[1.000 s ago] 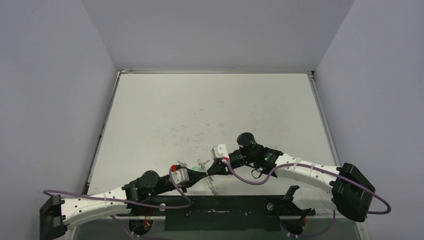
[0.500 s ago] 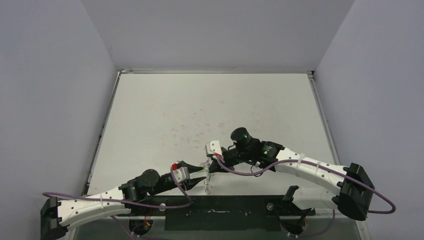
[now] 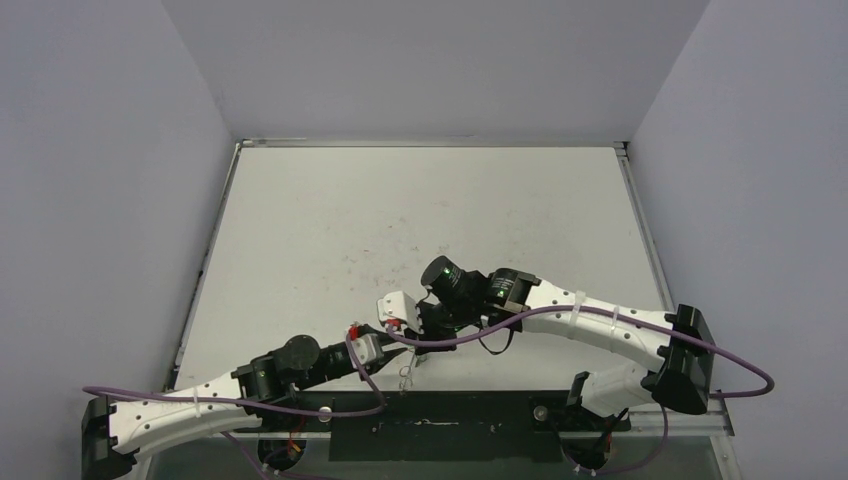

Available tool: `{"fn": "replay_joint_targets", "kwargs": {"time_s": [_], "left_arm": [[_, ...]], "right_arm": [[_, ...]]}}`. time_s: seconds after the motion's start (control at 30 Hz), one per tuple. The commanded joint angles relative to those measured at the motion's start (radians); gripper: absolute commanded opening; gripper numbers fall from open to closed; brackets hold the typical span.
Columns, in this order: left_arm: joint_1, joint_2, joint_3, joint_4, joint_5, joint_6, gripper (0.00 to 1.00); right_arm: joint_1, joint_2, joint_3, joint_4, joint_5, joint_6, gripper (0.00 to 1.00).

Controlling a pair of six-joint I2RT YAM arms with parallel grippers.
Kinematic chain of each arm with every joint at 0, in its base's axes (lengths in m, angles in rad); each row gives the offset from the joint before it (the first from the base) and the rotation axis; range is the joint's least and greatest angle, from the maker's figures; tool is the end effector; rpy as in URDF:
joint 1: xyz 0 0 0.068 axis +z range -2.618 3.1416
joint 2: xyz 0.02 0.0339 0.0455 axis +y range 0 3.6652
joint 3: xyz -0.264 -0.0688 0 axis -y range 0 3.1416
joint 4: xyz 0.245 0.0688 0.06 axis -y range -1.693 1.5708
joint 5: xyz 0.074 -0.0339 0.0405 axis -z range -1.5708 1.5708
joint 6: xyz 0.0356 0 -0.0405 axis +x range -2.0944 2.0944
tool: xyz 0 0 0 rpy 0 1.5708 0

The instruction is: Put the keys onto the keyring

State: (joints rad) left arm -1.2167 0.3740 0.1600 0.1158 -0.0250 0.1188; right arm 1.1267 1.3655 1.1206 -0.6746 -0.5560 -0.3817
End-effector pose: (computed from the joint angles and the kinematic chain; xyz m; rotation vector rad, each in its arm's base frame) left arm 0.0478 -0.1268 0.2058 1.0580 1.3733 -0.8013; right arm 0.1040 0.2624 0.2879 -1.9310 1.6955 0.9943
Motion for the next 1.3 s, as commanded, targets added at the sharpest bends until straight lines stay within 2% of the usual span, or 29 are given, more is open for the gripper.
{"fn": "replay_joint_targets", "kwargs": {"time_s": [0.0, 0.47, 0.67, 0.9, 1.07, 1.27], "left_arm": [[-0.003, -0.003, 0.037, 0.062, 0.053, 0.013, 0.22], [-0.003, 0.101, 0.016, 0.200, 0.151, 0.004, 0.28], [-0.003, 0.098, 0.049, 0.098, 0.111, 0.021, 0.34], [-0.003, 0.000, 0.056, -0.026, 0.075, 0.029, 0.37], [-0.003, -0.032, 0.058, -0.076, 0.101, 0.015, 0.40], [-0.002, 0.007, 0.059, -0.049, 0.165, 0.008, 0.40]], "right_arm": [[0.014, 0.004, 0.063, -0.012, -0.005, 0.018, 0.00], [0.022, 0.033, 0.070, 0.010, -0.001, 0.029, 0.00], [0.021, 0.029, 0.069, 0.007, 0.012, 0.028, 0.00], [0.021, 0.018, 0.061, 0.007, 0.019, 0.023, 0.00], [0.021, 0.017, 0.062, 0.014, 0.021, 0.023, 0.00], [0.021, 0.018, 0.064, 0.012, 0.018, 0.023, 0.00]]}}
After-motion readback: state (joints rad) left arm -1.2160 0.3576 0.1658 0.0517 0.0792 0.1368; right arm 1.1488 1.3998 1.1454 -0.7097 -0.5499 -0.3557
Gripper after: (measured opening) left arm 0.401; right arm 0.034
